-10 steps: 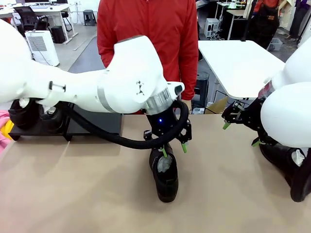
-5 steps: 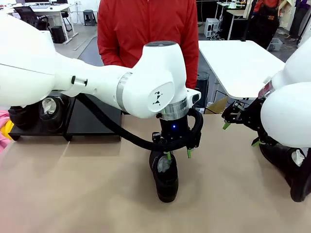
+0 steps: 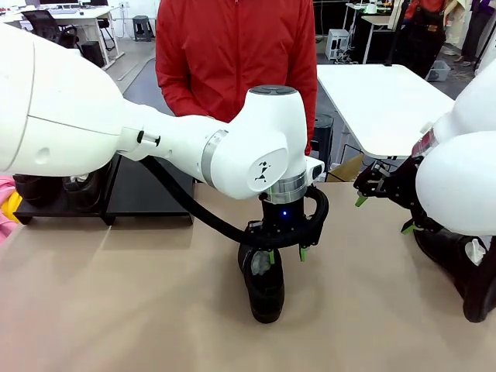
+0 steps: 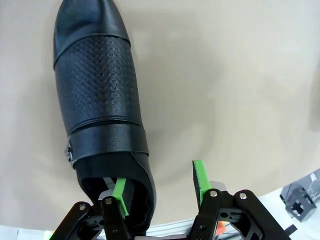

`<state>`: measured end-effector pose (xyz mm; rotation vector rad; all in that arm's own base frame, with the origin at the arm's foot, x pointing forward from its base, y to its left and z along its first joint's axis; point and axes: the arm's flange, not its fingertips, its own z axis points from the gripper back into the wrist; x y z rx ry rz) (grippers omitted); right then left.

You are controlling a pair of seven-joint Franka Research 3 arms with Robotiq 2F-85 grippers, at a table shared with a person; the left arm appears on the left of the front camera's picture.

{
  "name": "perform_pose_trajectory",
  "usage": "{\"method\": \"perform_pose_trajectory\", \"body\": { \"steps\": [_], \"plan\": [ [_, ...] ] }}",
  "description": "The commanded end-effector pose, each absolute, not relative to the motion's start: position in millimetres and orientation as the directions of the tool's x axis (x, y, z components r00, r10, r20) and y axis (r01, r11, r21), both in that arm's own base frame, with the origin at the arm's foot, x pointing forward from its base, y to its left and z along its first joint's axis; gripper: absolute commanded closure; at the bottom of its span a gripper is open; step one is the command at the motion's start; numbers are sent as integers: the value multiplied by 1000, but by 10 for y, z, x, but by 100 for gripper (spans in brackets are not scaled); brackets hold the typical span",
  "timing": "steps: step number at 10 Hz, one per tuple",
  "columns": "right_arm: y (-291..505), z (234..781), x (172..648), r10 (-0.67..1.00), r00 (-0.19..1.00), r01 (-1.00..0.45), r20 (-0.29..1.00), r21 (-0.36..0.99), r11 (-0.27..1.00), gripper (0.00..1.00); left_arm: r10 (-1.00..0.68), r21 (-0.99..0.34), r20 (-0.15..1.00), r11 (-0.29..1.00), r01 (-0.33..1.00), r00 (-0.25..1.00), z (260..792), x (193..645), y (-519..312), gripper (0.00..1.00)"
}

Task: Organize the shoes by placing them on the stand.
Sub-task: Place the Shoe from the middle of the table onto the Shoes Stand.

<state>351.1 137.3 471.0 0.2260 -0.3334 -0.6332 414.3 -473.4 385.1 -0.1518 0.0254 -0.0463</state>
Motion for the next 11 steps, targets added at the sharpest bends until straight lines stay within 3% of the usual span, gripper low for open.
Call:
{"method": "perform_pose_trajectory", "body": {
  "steps": [1, 3, 5, 6, 9, 11],
  "plan": [
    [1361, 4702, 3537, -600, 767, 520, 226, 329, 789, 0, -3, -100, -7, 995, 3, 1000, 3775, 4169, -4774, 38],
    [1361, 4702, 3537, -600, 767, 520, 226, 329, 789, 0, 10, -64, -26, 998, -12, 1000, 3653, 4198, -4774, 38],
    [1361, 4702, 3537, -600, 767, 520, 226, 329, 789, 0, -72, -65, 8, 995, 73, 997, 3620, 4163, -4799, 38],
    [1361, 4702, 3537, -600, 767, 520, 226, 329, 789, 0, -81, -49, 6, 995, 81, 997, 3592, 4161, -4800, 50],
    [1361, 4702, 3537, -600, 767, 520, 226, 329, 789, 0, -64, -22, -12, 998, 64, 998, 3562, 4183, -4787, 100],
    [1361, 4702, 3537, -600, 767, 520, 226, 329, 789, 0, -53, -12, -28, 999, 53, 998, 3520, 4200, -4766, 100]
  ]
}}
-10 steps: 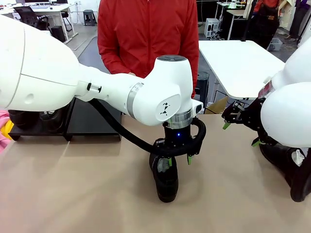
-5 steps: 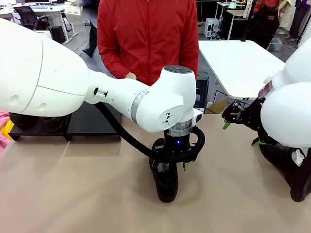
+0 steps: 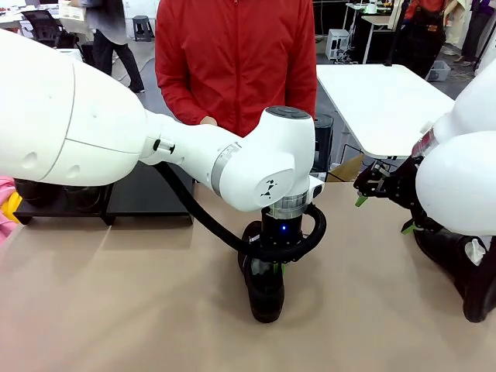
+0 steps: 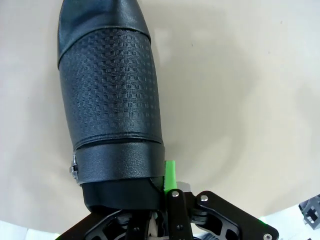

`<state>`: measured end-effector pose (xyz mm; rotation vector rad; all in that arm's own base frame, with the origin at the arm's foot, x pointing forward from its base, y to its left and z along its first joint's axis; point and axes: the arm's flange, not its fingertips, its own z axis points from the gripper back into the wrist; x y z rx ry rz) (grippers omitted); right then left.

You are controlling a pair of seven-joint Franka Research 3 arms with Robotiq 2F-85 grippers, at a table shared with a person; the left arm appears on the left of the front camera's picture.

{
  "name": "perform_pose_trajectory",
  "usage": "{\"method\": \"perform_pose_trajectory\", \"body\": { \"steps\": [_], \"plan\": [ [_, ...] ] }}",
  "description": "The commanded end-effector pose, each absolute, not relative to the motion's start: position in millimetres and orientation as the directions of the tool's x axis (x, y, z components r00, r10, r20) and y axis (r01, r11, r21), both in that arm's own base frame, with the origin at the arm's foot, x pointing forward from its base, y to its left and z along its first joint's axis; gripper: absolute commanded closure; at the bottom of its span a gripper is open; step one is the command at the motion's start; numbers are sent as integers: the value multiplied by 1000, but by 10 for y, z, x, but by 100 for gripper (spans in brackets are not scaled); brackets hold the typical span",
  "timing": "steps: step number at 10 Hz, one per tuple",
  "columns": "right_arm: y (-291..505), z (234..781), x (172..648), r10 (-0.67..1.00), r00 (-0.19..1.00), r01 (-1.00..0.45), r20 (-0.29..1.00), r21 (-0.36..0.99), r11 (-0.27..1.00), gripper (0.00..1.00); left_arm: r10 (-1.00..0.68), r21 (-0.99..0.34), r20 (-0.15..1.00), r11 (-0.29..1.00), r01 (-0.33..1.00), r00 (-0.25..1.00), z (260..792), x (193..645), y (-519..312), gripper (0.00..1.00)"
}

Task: Organize the shoes by placing them on the stand.
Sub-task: Place the Shoe from the middle of the table onto the Shoes Stand.

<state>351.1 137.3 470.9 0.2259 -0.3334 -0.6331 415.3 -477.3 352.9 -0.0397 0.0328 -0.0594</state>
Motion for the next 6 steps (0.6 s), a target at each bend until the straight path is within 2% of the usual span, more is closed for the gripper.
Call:
{"method": "perform_pose_trajectory", "body": {
  "steps": [1, 4, 6],
  "plan": [
    [1361, 4702, 3537, -600, 767, 520, 226, 329, 789, 0, -55, -6, -33, 998, 55, 998, 3497, 4210, -4759, 100],
    [1361, 4702, 3537, -600, 767, 520, 226, 329, 789, 0, -66, -72, -66, 996, 61, 996, 3646, 4170, -4618, 100],
    [1361, 4702, 3537, -600, 767, 520, 226, 329, 789, 0, -47, -167, 14, 985, 48, 999, 4102, 4060, -4297, 100]
  ]
}}
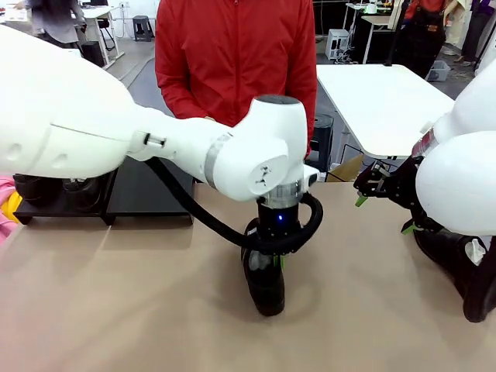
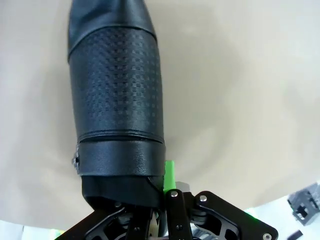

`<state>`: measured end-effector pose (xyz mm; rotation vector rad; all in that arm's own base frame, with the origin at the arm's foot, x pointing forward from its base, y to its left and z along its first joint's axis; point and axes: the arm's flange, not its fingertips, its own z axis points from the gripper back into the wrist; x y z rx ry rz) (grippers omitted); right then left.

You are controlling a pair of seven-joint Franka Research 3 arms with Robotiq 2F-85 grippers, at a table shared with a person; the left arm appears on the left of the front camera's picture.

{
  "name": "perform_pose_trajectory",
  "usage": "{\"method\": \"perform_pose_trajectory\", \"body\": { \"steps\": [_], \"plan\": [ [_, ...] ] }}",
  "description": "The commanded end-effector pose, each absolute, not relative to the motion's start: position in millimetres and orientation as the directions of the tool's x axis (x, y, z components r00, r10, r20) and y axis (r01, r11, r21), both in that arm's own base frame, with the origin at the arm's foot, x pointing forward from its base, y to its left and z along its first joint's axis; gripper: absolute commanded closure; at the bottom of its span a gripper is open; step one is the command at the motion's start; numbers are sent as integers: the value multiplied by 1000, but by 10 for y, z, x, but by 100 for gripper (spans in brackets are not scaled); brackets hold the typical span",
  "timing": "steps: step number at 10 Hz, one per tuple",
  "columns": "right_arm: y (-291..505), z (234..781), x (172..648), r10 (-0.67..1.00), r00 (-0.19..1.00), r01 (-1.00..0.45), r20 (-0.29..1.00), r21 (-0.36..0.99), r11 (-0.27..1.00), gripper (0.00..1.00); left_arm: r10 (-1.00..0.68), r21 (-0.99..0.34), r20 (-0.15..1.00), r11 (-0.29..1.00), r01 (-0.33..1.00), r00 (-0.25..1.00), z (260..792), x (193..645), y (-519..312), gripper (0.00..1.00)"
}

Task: Organize the shoes by placing them on the stand.
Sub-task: Place the Shoe from the middle of the table onto the Shoes Stand.

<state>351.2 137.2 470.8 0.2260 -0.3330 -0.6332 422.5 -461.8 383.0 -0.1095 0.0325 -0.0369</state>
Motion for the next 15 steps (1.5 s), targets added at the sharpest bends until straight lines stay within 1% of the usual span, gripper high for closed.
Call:
{"method": "perform_pose_trajectory", "body": {
  "steps": [1, 3, 4, 6, 7, 8, 9, 10, 11, 12, 15],
  "plan": [
    [1361, 4702, 3537, -600, 767, 520, 226, 329, 789, 0, -65, -142, 90, 987, 78, 994, 4309, 4062, -4092, 100],
    [1361, 4702, 3537, -600, 767, 520, 226, 329, 789, 0, -65, -109, 251, 990, 94, 966, 4661, 4162, -3617, 100],
    [1361, 4702, 3537, -600, 767, 520, 226, 329, 789, 0, -56, -59, 348, 995, 82, 936, 4831, 4253, -3306, 100],
    [1361, 4702, 3537, -600, 767, 520, 226, 329, 789, 0, -44, 74, 487, 997, 9, 872, 4980, 4439, -2740, 100],
    [1361, 4702, 3537, -600, 767, 520, 226, 329, 789, 0, -51, 83, 512, 996, 10, 858, 4971, 4569, -2494, 100],
    [1361, 4702, 3537, -600, 767, 520, 226, 329, 789, 0, -47, 70, 511, 997, 13, 858, 4957, 4732, -2261, 100],
    [1361, 4702, 3537, -600, 767, 520, 226, 329, 789, 0, -49, 90, 523, 996, 2, 851, 4956, 4868, -2106, 100],
    [1361, 4702, 3537, -600, 767, 520, 226, 329, 789, 0, -47, 139, 524, 990, -31, 851, 4913, 5022, -1949, 100],
    [1361, 4702, 3537, -600, 767, 520, 226, 329, 789, 0, -40, 158, 513, 986, -49, 858, 4857, 5153, -1815, 100],
    [1361, 4702, 3537, -600, 767, 520, 226, 329, 789, 0, -27, 157, 514, 985, -64, 858, 4798, 5250, -1714, 100],
    [1361, 4702, 3537, -600, 767, 520, 226, 329, 789, 0, -43, 161, 510, 986, -46, 859, 4626, 5427, -1518, 100]
  ]
}}
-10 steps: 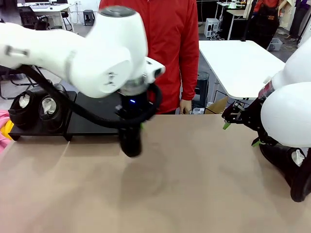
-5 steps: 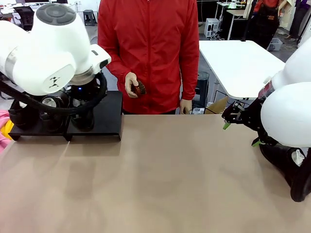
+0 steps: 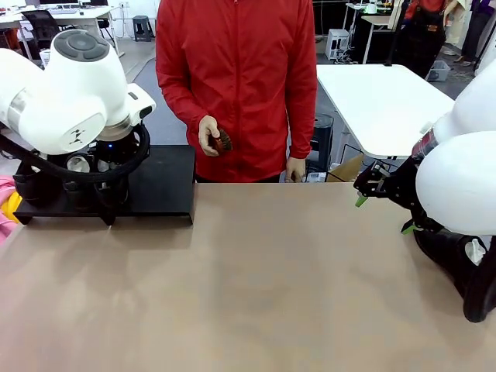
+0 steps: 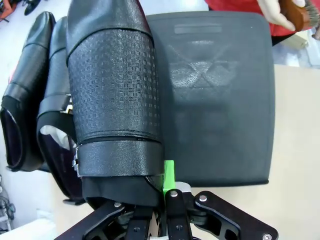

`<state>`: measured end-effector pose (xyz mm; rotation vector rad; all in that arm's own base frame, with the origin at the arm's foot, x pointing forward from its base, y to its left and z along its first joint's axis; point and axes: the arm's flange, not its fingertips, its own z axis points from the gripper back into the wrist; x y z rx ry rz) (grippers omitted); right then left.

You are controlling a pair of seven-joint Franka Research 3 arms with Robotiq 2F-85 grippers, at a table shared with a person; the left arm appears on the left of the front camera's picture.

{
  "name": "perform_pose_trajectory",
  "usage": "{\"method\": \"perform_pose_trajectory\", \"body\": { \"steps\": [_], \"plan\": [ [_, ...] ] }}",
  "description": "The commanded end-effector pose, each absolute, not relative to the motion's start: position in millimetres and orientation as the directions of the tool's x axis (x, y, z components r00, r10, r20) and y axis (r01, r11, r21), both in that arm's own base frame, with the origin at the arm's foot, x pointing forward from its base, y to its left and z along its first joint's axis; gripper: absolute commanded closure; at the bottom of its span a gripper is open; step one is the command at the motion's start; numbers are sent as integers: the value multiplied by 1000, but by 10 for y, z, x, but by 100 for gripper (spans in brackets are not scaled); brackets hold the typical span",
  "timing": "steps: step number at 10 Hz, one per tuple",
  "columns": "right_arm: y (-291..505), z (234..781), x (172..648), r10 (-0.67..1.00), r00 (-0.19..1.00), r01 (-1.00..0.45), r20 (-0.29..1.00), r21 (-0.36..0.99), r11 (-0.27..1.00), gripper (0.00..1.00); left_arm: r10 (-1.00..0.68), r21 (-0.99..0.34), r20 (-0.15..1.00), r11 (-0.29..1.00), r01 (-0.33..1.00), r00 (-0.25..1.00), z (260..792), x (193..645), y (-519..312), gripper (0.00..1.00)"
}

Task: Organize the shoes by placing them on the stand.
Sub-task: Place the Shoe from the middle of the table onto the Shoes Stand.

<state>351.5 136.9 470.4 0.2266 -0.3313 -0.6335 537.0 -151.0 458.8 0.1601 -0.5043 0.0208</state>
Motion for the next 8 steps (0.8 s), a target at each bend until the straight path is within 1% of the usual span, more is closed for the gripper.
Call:
{"method": "perform_pose_trajectory", "body": {
  "steps": [1, 8],
  "plan": [
    [1361, 4702, 3537, -600, 767, 520, 226, 329, 789, 0, -48, 158, 514, 987, -39, 856, 4596, 5470, -1494, 100],
    [1361, 4702, 3537, -600, 767, 520, 226, 329, 789, 0, -63, 171, 504, 985, -28, 861, 4475, 5806, -1487, 100]
  ]
}}
